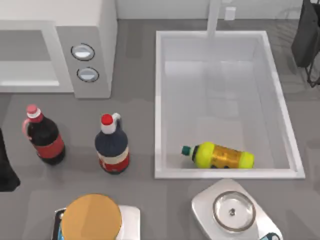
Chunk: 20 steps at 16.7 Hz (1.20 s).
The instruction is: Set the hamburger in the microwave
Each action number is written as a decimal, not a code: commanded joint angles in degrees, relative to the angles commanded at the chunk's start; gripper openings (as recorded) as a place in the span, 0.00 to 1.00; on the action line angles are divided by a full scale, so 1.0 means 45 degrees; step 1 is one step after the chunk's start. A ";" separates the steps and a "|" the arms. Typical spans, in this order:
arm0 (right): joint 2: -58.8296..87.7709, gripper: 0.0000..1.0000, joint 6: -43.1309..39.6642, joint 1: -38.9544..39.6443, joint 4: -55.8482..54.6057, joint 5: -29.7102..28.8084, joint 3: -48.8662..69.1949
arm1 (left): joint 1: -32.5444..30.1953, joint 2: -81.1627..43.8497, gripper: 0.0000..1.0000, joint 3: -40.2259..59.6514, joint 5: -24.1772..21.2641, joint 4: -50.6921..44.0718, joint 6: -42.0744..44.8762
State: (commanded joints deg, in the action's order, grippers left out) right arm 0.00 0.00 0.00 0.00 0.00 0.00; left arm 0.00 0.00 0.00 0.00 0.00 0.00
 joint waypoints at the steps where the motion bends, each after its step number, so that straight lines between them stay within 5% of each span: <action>1: 0.0000 1.00 0.0000 0.0000 0.0000 0.0000 0.0000 | 0.0000 0.0000 1.00 0.0000 0.0000 0.0000 0.0000; 8: 0.0000 1.00 0.0000 0.0000 0.0000 0.0000 0.0000 | 0.0341 -0.2615 1.00 0.1884 -0.0016 -0.1447 0.0070; 20: 0.0000 1.00 0.0000 0.0000 0.0000 0.0000 0.0000 | 0.1976 -1.5180 1.00 1.0556 -0.0008 -0.8133 0.0482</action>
State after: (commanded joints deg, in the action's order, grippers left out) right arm 0.00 0.00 0.00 0.00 0.00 0.00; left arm 8.89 -68.31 47.50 -0.04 -36.60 2.17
